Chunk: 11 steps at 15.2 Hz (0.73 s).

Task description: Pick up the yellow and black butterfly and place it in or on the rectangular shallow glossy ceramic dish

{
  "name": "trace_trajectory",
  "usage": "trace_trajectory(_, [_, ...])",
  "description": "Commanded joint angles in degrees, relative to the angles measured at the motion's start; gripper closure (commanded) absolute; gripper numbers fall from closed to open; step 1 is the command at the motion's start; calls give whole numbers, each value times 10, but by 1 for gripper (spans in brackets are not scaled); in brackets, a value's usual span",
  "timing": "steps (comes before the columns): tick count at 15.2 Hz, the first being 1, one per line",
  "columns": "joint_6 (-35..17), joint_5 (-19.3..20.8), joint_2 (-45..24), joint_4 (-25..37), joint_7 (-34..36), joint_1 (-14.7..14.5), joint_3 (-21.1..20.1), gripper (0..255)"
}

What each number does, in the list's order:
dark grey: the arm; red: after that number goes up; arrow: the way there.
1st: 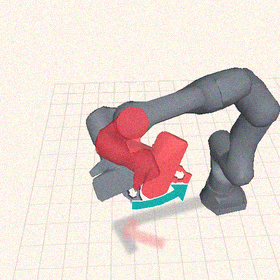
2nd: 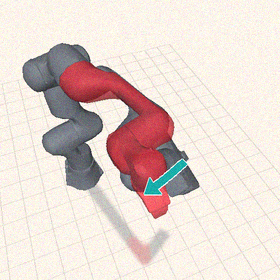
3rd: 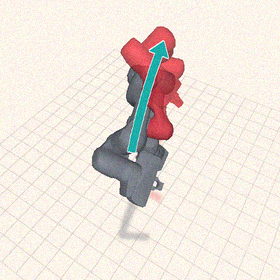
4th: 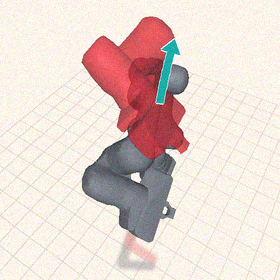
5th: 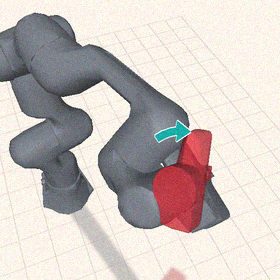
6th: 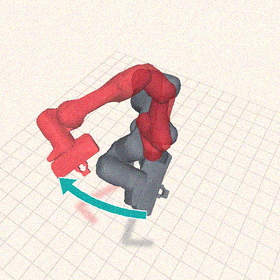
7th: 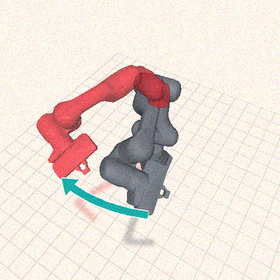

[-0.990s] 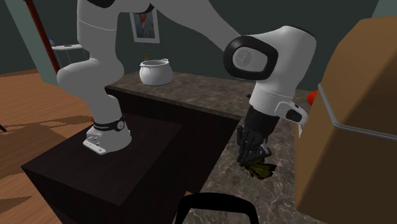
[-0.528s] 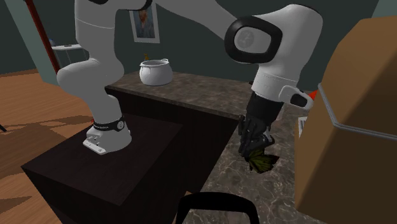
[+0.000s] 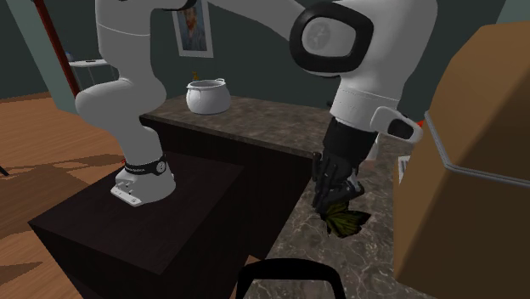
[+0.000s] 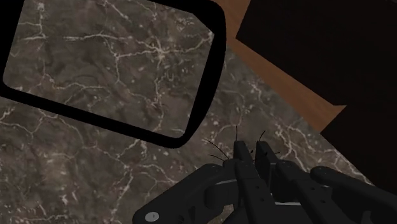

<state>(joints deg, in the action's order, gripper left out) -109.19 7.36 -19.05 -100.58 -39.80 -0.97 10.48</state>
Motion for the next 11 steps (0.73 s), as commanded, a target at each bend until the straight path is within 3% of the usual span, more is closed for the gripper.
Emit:
trace_trajectory(1, [-11,3,6,-13,-22,15,9,255])
trace_trajectory(11, [-55,7,-3,-27,-139,95,54,255])
